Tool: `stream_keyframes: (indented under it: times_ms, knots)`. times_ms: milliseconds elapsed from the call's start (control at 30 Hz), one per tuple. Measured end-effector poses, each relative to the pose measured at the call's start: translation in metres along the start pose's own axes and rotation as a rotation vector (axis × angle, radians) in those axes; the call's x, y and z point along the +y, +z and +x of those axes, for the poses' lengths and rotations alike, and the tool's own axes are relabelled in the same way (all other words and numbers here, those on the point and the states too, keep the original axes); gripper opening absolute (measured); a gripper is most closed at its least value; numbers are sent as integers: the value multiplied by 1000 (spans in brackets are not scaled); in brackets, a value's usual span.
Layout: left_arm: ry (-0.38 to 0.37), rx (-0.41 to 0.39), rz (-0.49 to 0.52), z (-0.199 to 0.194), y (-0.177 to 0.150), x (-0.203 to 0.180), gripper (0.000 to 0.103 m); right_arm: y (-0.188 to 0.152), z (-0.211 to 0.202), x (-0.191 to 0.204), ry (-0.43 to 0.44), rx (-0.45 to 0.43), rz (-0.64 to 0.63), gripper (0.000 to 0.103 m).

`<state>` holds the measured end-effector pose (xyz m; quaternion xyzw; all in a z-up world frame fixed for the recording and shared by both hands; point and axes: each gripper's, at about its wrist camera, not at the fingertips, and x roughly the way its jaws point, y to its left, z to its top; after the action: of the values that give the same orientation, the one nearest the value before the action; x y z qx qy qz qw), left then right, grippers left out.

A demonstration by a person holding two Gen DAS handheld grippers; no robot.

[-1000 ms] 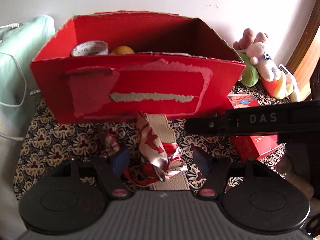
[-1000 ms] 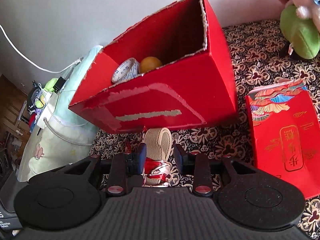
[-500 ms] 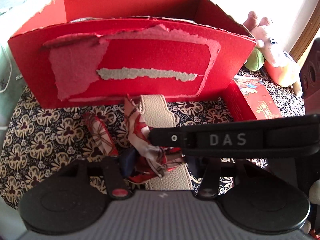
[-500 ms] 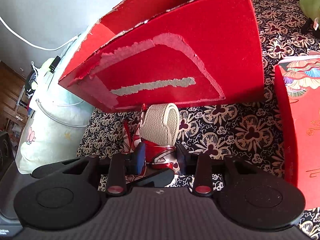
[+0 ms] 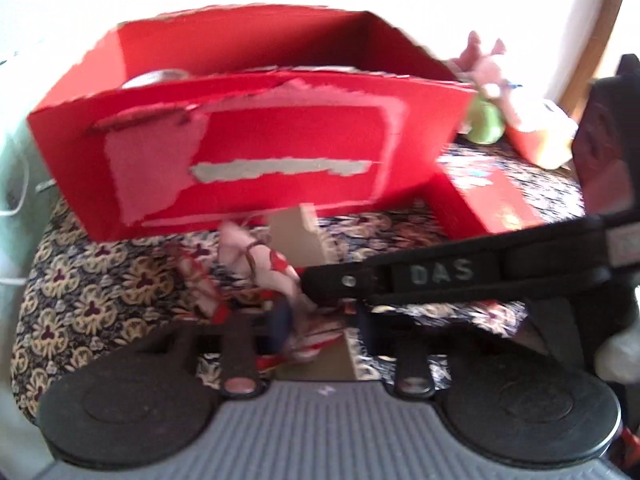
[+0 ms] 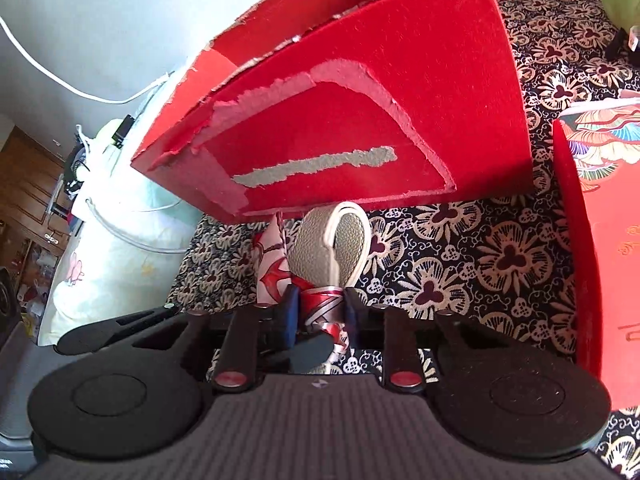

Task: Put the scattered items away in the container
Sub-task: 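Grasp the red-and-white scarf with beige strap using the right gripper, then lift the scarf with the right gripper and carry it over the box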

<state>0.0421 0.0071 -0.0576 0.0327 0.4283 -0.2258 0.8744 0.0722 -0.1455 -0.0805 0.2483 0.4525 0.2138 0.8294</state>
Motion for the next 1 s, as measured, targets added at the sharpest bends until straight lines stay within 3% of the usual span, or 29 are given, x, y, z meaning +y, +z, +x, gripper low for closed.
stream_keyframes:
  times_ms: [100,233,267,333,400,500,567,833,1000]
  knots:
    - [26,9,38,-1,-1,-8,15,-3,-6,3,4,-6,-10,16]
    - [-2,9,-17,4,-3,2,23,-5,-2,-3,-18,-4,24,19]
    - [0,0,-19,4,-4,3,27,-5,-3,-3,-15,-8,25,23]
    - [31,1,-9,7,-7,3,48,-4,-2,-4,-19,-6,42,29]
    - [43,5,-13,9,-10,5,57,-5,2,-1,-26,1,42,35]
    - [19,29,-43,17,-12,8,57,-7,10,4,-54,5,13,41]
    - [6,47,-50,24,-13,8,51,-8,13,4,-55,5,12,42]
    - [23,13,-33,12,-12,2,46,-10,-1,0,-23,-22,6,27]
    - [13,-47,-12,-20,-2,-6,46,-8,-30,16,22,-74,-34,25]
